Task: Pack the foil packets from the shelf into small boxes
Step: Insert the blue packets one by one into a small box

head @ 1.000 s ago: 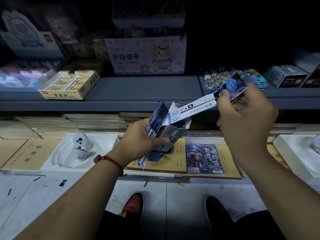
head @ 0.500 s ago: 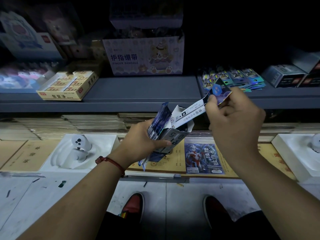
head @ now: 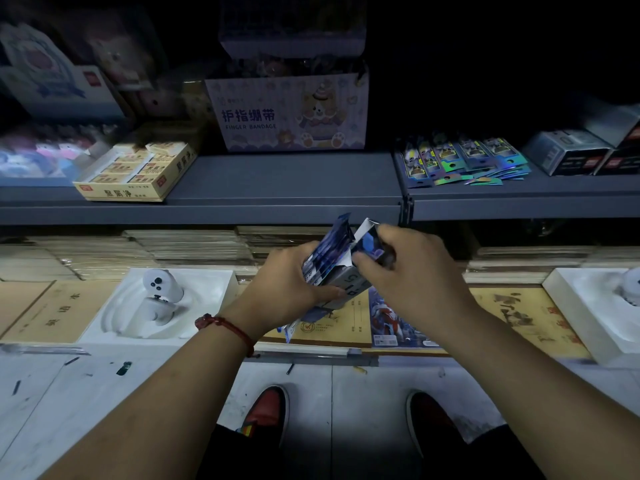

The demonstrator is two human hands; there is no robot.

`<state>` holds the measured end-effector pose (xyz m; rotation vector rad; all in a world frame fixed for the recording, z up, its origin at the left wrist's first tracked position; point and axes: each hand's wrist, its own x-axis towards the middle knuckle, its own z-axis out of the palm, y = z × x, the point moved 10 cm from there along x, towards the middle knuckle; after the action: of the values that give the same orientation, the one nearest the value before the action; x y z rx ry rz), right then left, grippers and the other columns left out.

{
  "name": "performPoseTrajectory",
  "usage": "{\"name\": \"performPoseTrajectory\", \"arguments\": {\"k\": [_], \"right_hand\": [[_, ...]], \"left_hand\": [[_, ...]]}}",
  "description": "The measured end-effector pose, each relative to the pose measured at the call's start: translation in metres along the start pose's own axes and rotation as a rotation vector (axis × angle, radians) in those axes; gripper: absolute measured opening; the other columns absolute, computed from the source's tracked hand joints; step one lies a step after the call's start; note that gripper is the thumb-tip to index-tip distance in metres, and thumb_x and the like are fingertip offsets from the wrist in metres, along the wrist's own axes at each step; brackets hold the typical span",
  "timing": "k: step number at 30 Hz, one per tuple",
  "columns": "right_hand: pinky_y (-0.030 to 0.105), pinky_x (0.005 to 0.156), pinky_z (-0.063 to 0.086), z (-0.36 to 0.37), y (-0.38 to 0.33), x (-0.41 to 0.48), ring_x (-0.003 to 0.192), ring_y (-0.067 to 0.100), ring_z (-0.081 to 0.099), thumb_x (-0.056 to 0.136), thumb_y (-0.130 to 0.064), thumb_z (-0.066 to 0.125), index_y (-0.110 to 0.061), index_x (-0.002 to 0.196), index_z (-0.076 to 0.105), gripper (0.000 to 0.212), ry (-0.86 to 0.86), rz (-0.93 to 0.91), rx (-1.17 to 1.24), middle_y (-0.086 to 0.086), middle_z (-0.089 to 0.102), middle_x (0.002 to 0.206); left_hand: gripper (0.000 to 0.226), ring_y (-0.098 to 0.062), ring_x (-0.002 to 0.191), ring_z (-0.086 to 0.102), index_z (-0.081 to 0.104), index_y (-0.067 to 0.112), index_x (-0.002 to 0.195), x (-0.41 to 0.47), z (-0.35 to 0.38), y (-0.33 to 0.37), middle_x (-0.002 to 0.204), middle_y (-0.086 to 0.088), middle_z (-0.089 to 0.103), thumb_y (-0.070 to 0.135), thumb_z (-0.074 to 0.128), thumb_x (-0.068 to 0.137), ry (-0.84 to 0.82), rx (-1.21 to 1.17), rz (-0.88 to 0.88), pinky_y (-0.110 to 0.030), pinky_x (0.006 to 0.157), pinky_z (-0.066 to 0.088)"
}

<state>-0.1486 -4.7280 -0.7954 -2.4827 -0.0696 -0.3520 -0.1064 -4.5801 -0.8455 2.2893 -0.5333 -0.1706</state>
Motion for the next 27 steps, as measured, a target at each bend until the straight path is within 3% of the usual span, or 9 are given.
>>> {"name": "performPoseTrajectory", "arguments": {"k": [3, 6, 13, 15, 22, 27], "right_hand": [[0.028, 0.053, 0.045, -0.012, 0.003, 0.001, 0.055, 0.009, 0.053, 0.094, -0.034, 0.069, -0.024, 0.08, 0.061, 0.019, 0.114, 0.009, 0.196, -0.004, 0.062, 0.067], [0.022, 0.055, 0.046, -0.026, 0.006, -0.002, 0.056, 0.008, 0.055, 0.092, -0.019, 0.071, -0.019, 0.088, 0.066, 0.007, 0.222, 0.009, 0.264, -0.004, 0.066, 0.07], [0.036, 0.063, 0.058, -0.008, 0.003, -0.001, 0.065, 0.004, 0.066, 0.09, -0.026, 0.076, -0.025, 0.086, 0.073, 0.005, 0.133, 0.023, 0.165, -0.015, 0.07, 0.071], [0.035, 0.065, 0.059, -0.007, 0.003, 0.0, 0.068, 0.003, 0.066, 0.09, -0.026, 0.075, -0.025, 0.085, 0.077, 0.005, 0.121, 0.018, 0.163, -0.016, 0.071, 0.072], [0.035, 0.07, 0.06, 0.001, 0.008, 0.001, 0.077, 0.003, 0.068, 0.091, -0.021, 0.072, -0.027, 0.089, 0.082, 0.012, 0.019, 0.029, 0.149, -0.017, 0.073, 0.082], [0.039, 0.071, 0.058, 0.005, 0.007, 0.001, 0.082, 0.01, 0.063, 0.093, -0.023, 0.067, -0.029, 0.095, 0.081, 0.016, -0.04, -0.03, -0.02, -0.01, 0.066, 0.094]], "left_hand": [[0.037, 0.012, 0.075, 0.062, 0.055, 0.042, 0.096, 0.001, -0.003, -0.001, 0.081, 0.024, 0.063, 0.033, 0.087, 0.079, 0.016, -0.007, 0.006, -0.006, 0.06, 0.046], [0.038, 0.01, 0.078, 0.062, 0.057, 0.04, 0.101, 0.001, -0.003, -0.001, 0.086, 0.024, 0.064, 0.033, 0.087, 0.079, 0.014, -0.015, 0.007, -0.005, 0.062, 0.048], [0.037, 0.015, 0.077, 0.06, 0.055, 0.042, 0.098, -0.001, -0.002, 0.008, 0.084, 0.025, 0.062, 0.032, 0.085, 0.08, 0.007, 0.01, 0.049, -0.005, 0.063, 0.047], [0.038, 0.012, 0.077, 0.061, 0.058, 0.036, 0.107, -0.001, -0.002, 0.007, 0.086, 0.024, 0.063, 0.033, 0.085, 0.08, 0.008, 0.021, 0.048, -0.005, 0.065, 0.048], [0.036, -0.003, 0.081, 0.066, 0.06, 0.03, 0.106, 0.0, 0.0, 0.003, 0.097, 0.011, 0.072, 0.033, 0.085, 0.08, -0.006, 0.067, 0.041, -0.015, 0.065, 0.054], [0.039, 0.003, 0.08, 0.063, 0.063, 0.027, 0.113, 0.001, -0.002, 0.001, 0.095, 0.015, 0.069, 0.034, 0.084, 0.081, 0.002, 0.084, 0.03, -0.005, 0.061, 0.046]]}}
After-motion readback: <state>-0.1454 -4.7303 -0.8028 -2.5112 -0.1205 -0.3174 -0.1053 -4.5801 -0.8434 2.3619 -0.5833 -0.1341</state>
